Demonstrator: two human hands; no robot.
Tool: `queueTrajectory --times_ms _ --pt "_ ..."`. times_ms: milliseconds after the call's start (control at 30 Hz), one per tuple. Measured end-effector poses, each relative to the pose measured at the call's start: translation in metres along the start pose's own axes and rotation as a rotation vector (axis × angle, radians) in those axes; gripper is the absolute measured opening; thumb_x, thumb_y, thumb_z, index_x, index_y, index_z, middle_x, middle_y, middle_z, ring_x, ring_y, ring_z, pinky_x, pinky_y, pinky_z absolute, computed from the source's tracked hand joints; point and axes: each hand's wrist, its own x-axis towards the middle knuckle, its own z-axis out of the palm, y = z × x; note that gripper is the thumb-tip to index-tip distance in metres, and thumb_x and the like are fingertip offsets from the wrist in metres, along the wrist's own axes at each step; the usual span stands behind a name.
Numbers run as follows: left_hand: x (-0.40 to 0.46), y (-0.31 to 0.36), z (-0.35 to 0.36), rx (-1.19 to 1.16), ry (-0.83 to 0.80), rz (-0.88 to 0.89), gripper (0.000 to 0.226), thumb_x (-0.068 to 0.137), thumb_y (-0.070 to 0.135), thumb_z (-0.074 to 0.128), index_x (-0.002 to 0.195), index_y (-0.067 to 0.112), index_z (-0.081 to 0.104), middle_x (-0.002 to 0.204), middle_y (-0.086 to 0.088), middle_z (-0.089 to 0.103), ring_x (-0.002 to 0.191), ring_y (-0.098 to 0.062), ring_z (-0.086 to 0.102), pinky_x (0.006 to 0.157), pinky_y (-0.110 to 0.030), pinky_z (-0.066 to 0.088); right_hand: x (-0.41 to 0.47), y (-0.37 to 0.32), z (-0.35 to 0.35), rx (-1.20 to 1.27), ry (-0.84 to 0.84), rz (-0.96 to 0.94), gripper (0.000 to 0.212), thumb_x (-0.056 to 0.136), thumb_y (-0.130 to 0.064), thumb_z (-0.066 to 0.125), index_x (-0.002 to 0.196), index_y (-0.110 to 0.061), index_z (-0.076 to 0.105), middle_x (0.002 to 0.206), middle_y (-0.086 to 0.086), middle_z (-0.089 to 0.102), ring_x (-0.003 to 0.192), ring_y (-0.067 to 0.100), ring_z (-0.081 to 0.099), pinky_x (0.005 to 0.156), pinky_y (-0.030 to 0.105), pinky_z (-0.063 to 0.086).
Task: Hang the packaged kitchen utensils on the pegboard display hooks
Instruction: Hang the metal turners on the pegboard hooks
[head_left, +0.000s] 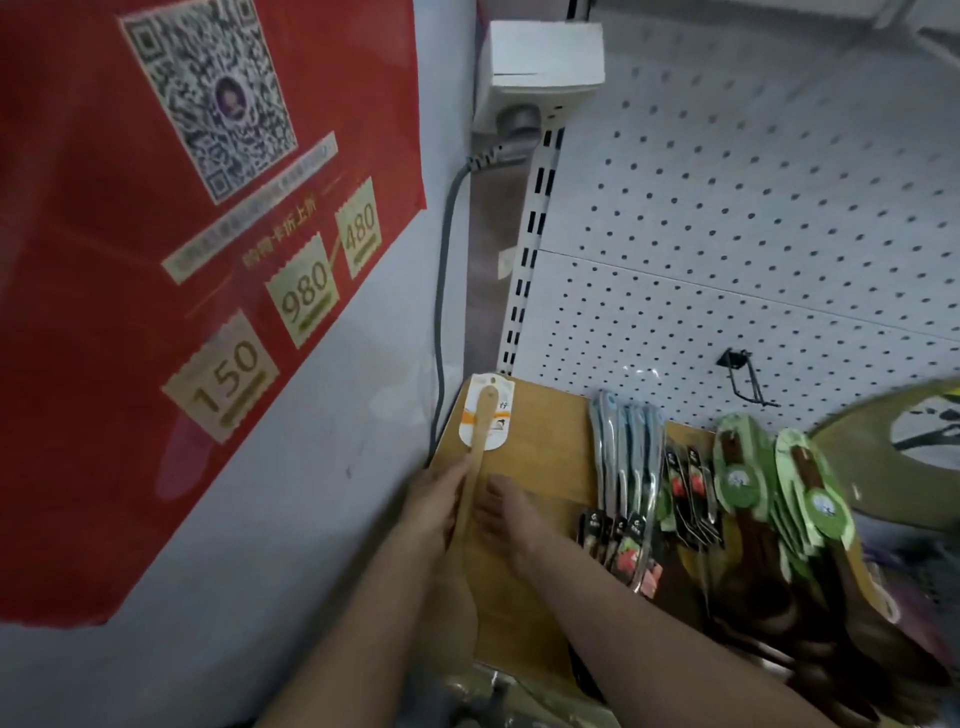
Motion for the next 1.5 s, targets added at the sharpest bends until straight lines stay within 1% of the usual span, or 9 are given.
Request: queueTrajectory --times_ms 167,367,500,633,733,833,1200,1333,1500 --pt "-0.001 0.003 -0.001 -0.012 -0.011 -0.02 0.024 0.1 0.04 0.059 0.099 0.02 0.071 0.087 0.0 0.077 0.079 -0.014 0.073 0.06 -0.027 0.051 0.004 0.001 0.01 -0.018 0.027 -0.016 0.034 0.105 -0.031 0.045 0.1 -0.013 0.073 0.096 0.006 0.076 0.096 0.024 0.069 0.077 0.032 0.055" --pt "-0.002 0.007 0.003 -0.034 -0.014 -0.076 0.024 0.097 0.043 0.062 0.099 0.021 0.07 0.101 -0.001 0.075 0.097 -0.017 0.068 0.079 -0.034 0.054 0.011 0.008 0.008 0.003 0.101 -0.05 0.024 0.103 -0.019 0.056 0.109 -0.004 0.073 0.098 0.017 0.076 0.074 0.025 0.071 0.054 0.027 0.056" --pt "0.001 0.007 0.005 -0.018 0.0 -0.065 0.02 0.095 0.048 0.063 0.093 0.028 0.063 0.107 0.001 0.072 0.103 -0.018 0.066 0.1 -0.043 0.053 0.016 0.013 0.008 0.022 0.181 -0.06 0.014 0.095 -0.012 0.067 0.107 -0.01 0.073 0.098 0.016 0.077 0.092 0.034 0.073 0.086 0.049 0.061" --pt "0.002 0.01 0.008 -0.041 0.016 -0.066 0.02 0.094 0.047 0.065 0.09 0.028 0.06 0.105 -0.001 0.069 0.1 -0.018 0.066 0.096 -0.041 0.053 0.013 0.015 0.005 0.119 0.164 -0.064 0.018 0.091 -0.008 0.069 0.109 -0.009 0.071 0.096 0.018 0.077 0.094 0.038 0.073 0.088 0.056 0.059" --pt "0.0 0.015 0.014 -0.088 0.017 -0.061 0.02 0.095 0.045 0.064 0.096 0.025 0.064 0.099 0.0 0.071 0.094 -0.016 0.068 0.083 -0.035 0.054 -0.001 0.015 -0.001 0.165 0.107 -0.095 0.02 0.092 -0.003 0.066 0.112 -0.003 0.069 0.094 0.019 0.074 0.089 0.036 0.07 0.087 0.05 0.06" --pt "-0.003 0.02 0.022 -0.119 0.013 0.001 0.024 0.096 0.043 0.064 0.103 0.021 0.071 0.098 0.001 0.076 0.093 -0.016 0.07 0.071 -0.031 0.052 -0.016 0.014 -0.011 0.196 0.048 -0.115 0.017 0.094 -0.001 0.064 0.11 -0.003 0.069 0.088 0.016 0.072 0.08 0.029 0.068 0.072 0.038 0.058" --pt "-0.064 0.011 0.1 -0.104 0.008 0.208 0.029 0.095 0.037 0.067 0.113 0.014 0.067 0.108 -0.01 0.074 0.086 -0.022 0.065 0.066 -0.031 0.05 -0.081 0.033 -0.094 0.155 0.023 -0.261 0.018 0.089 -0.007 0.071 0.107 -0.008 0.074 0.09 0.016 0.069 0.076 0.026 0.061 0.067 0.033 0.053" --pt "-0.104 -0.017 0.144 -0.111 0.016 0.256 0.025 0.094 0.036 0.069 0.104 0.013 0.065 0.088 -0.004 0.066 0.081 -0.023 0.059 0.064 -0.032 0.046 -0.122 0.052 -0.147 0.161 0.002 -0.307 0.015 0.093 -0.002 0.066 0.102 -0.009 0.075 0.078 0.007 0.067 0.067 0.019 0.059 0.06 0.028 0.051" --pt "-0.17 -0.065 0.215 -0.097 -0.028 0.25 0.018 0.095 0.033 0.068 0.101 0.016 0.066 0.083 -0.002 0.062 0.072 -0.02 0.053 0.061 -0.03 0.042 -0.174 0.09 -0.231 0.214 -0.001 -0.372 0.016 0.094 -0.001 0.065 0.102 -0.01 0.075 0.08 0.007 0.071 0.064 0.016 0.061 0.057 0.024 0.051"
